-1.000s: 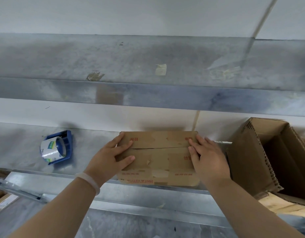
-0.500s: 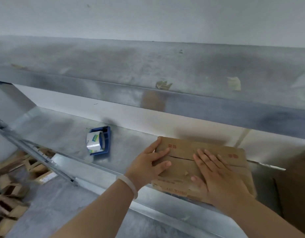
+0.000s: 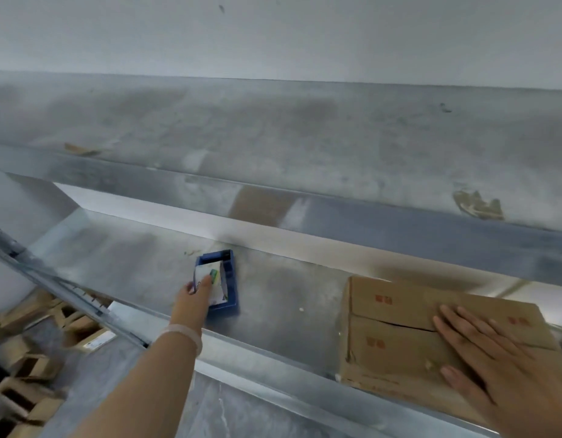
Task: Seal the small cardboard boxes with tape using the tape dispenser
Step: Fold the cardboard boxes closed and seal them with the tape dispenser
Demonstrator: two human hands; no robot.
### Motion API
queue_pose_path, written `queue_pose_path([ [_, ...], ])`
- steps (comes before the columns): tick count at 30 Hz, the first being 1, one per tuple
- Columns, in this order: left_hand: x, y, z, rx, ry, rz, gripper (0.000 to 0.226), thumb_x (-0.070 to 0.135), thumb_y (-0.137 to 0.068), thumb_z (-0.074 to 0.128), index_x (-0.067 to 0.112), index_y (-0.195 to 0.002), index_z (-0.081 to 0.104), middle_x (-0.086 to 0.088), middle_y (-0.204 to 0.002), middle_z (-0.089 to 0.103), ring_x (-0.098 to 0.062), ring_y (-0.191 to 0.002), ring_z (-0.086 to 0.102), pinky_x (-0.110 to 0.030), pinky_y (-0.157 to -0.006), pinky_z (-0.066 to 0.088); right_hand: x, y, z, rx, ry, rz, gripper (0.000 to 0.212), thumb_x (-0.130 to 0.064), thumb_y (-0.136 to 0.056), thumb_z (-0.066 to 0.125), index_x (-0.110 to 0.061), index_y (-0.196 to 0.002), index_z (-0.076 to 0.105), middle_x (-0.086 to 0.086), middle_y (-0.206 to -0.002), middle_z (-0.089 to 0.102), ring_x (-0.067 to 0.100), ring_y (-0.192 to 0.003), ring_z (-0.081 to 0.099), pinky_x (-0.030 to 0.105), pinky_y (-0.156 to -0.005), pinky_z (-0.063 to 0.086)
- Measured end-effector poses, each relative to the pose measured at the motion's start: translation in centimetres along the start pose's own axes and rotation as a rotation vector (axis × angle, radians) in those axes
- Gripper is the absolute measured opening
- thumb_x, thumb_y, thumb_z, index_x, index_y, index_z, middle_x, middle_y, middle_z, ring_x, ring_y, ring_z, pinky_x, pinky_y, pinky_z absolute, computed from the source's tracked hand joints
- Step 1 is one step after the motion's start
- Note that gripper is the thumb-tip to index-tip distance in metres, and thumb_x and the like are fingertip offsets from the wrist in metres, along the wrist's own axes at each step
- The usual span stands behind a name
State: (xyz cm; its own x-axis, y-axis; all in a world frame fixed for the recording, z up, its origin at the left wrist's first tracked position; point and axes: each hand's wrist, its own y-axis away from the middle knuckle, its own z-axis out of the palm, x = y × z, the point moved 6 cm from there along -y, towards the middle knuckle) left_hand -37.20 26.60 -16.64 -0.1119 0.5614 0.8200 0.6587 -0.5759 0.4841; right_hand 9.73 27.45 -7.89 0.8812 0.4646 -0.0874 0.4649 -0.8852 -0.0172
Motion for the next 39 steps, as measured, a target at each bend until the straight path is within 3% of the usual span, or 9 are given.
queue_pose_path([
  [8,0.0,2.1,1.5,-0.062,0.048,0.137,0.022,0.042,-0.098,0.050,0.022,-0.099,0.059,-0.009,-0.101,0.068,-0.030,-0.095,0.063,-0.049,-0.091,0.052,0.4,0.2,0.1,-0.019,0.024,0.025,0.073,-0.065,-0.095,0.021,-0.016,-0.142,0.048,-0.002,-0.151,0.041,0.009,-0.144,0.025,0.033,-0.118,0.016],
  [18,5.6,16.3,4.2,-0.313,0.369,0.415,0.020,0.029,-0.098,0.049,0.022,-0.109,0.063,0.003,-0.100,0.074,-0.016,-0.100,0.068,-0.026,-0.083,0.056,0.0,0.7,-0.1,-0.122,0.104,0.074,0.070,-0.059,-0.099,0.013,-0.016,-0.140,0.049,-0.002,-0.146,0.047,0.009,-0.136,0.035,0.032,-0.112,0.015],
  [21,6.1,20.9,6.8,-0.500,0.515,0.380,0.040,0.034,-0.090,0.051,0.014,-0.123,0.059,-0.007,-0.117,0.069,-0.021,-0.111,0.065,-0.036,-0.093,0.053,-0.2,0.6,0.0,-0.159,0.100,0.071,0.067,-0.055,-0.101,0.013,-0.015,-0.137,0.052,-0.001,-0.142,0.053,0.013,-0.131,0.049,0.032,-0.111,0.012],
  [23,5.7,23.3,8.7,-0.599,0.565,0.352,0.047,0.034,-0.088,0.050,0.011,-0.128,0.056,-0.011,-0.123,0.065,-0.024,-0.116,0.062,-0.041,-0.097,0.050,-0.4,0.5,-0.5,-0.158,0.114,0.061,0.069,-0.055,-0.100,0.004,-0.017,-0.144,0.041,-0.001,-0.149,0.043,0.012,-0.136,0.042,0.031,-0.114,0.004],
  [25,5.1,25.2,10.6,-0.668,0.577,0.324,0.047,0.033,-0.088,0.049,0.010,-0.129,0.056,-0.012,-0.125,0.064,-0.026,-0.118,0.060,-0.043,-0.098,0.049,-0.5,0.4,-1.2,-0.073,0.110,-0.045,0.082,-0.064,-0.085,-0.021,-0.024,-0.152,0.006,-0.009,-0.159,0.004,0.005,-0.146,0.009,0.028,-0.118,-0.009],
  [27,4.6,26.6,12.3,-0.720,0.593,0.284,0.045,0.031,-0.090,0.048,0.009,-0.129,0.056,-0.014,-0.125,0.064,-0.029,-0.119,0.059,-0.043,-0.099,0.049,-0.2,0.6,-1.7,-0.091,-0.024,-0.027,0.089,-0.071,-0.077,-0.024,-0.028,-0.153,-0.004,-0.017,-0.156,-0.008,0.001,-0.146,-0.006,0.023,-0.115,-0.015],
  [30,4.2,28.1,14.5,-0.815,0.673,0.202,0.044,0.027,-0.095,0.045,0.005,-0.133,0.053,-0.019,-0.130,0.060,-0.033,-0.122,0.056,-0.048,-0.104,0.044,0.1,1.4,-3.9,0.076,-0.371,0.130,0.047,-0.046,-0.102,0.025,-0.033,-0.147,0.035,-0.016,-0.151,0.036,0.000,-0.138,0.027,0.013,-0.112,0.002],
  [34,3.8,29.4,16.7,-0.955,0.729,0.126,0.049,0.031,-0.100,0.042,0.005,-0.142,0.043,-0.024,-0.140,0.048,-0.038,-0.131,0.046,-0.052,-0.110,0.036,0.3,2.4,-5.9,0.211,-1.022,0.335,0.029,-0.033,-0.102,0.040,-0.041,-0.127,0.052,-0.032,-0.109,0.057,-0.020,-0.098,0.050,0.006,-0.090,0.036],
  [39,3.8,31.6,18.3,-1.109,0.775,0.076,0.049,0.034,-0.105,0.030,0.008,-0.146,0.037,-0.022,-0.147,0.041,-0.038,-0.136,0.039,-0.051,-0.109,0.037,-1.1,2.1,-5.0,-0.035,-1.939,0.370,0.038,-0.027,-0.101,0.044,-0.013,-0.134,0.054,0.010,-0.124,0.066,0.024,-0.115,0.063,0.041,-0.099,0.051],
])
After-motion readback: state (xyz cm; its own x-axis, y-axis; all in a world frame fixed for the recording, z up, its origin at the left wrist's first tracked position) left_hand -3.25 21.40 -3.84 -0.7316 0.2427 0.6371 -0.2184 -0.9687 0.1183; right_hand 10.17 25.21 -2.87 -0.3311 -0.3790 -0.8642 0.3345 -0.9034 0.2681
